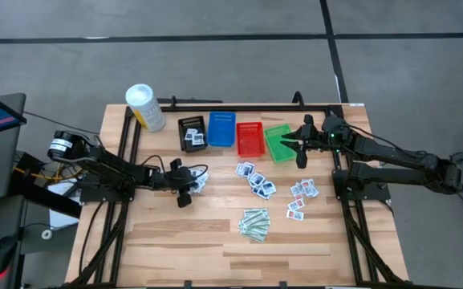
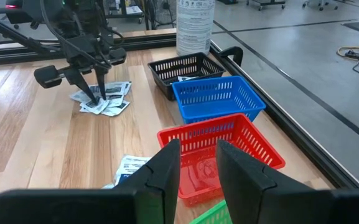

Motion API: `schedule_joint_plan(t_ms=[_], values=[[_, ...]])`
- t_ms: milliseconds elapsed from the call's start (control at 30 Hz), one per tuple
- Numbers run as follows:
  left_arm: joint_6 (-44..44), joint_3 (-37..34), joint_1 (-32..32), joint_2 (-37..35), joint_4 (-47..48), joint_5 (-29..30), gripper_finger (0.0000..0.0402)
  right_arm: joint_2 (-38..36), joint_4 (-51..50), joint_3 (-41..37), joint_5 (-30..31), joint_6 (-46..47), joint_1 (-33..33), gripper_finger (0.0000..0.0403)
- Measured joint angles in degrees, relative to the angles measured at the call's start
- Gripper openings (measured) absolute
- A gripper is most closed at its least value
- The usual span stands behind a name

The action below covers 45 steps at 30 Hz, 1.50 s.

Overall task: Pick & Place First Aid Supplies
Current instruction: Put the gray pad into the black bin

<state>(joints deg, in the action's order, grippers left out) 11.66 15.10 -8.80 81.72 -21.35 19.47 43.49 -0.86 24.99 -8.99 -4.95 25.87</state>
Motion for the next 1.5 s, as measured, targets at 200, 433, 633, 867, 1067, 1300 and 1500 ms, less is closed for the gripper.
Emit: schedule_joint_plan(t_ms=[200, 433, 633, 867, 1067, 1300, 1500], values=[[-1.38, -0.09, 0.00, -5.59, -0.17, -0.05, 0.0080, 0.00, 0.00, 0.00, 0.00, 0.00, 0.00, 0.0098], [-5.33, -0.03, 0.00, -14.32, -0.51, -0.03, 0.0080, 0.01, 0.00, 0.00, 0.00, 0.00, 0.00, 0.0098], [-4.48, 0.02, 0.00, -15.89, -0.09, -0.26, 0.0081, 0.01, -0.02, 0.00, 0.00, 0.00, 0.01, 0.0098], [-1.99, 0.06, -0.04, -11.71, 3.95, -0.68, 0.0083, 0.02, -0.04, 0.00, 0.00, 0.00, 0.00, 0.0098], [-0.22, 0.08, -0.04, -5.85, 4.04, -0.70, 0.0083, 0.02, -0.04, 0.00, 0.00, 0.00, 0.02, 0.0098], [0.86, 0.39, -0.02, -0.17, 2.45, -0.94, 0.0083, 0.01, -0.03, 0.00, 0.00, 0.00, 0.01, 0.0098], [0.90, 0.37, -0.04, 0.25, 2.44, -1.26, 0.0071, 0.00, -0.02, 0.00, 0.00, 0.00, 0.00, 0.0098]])
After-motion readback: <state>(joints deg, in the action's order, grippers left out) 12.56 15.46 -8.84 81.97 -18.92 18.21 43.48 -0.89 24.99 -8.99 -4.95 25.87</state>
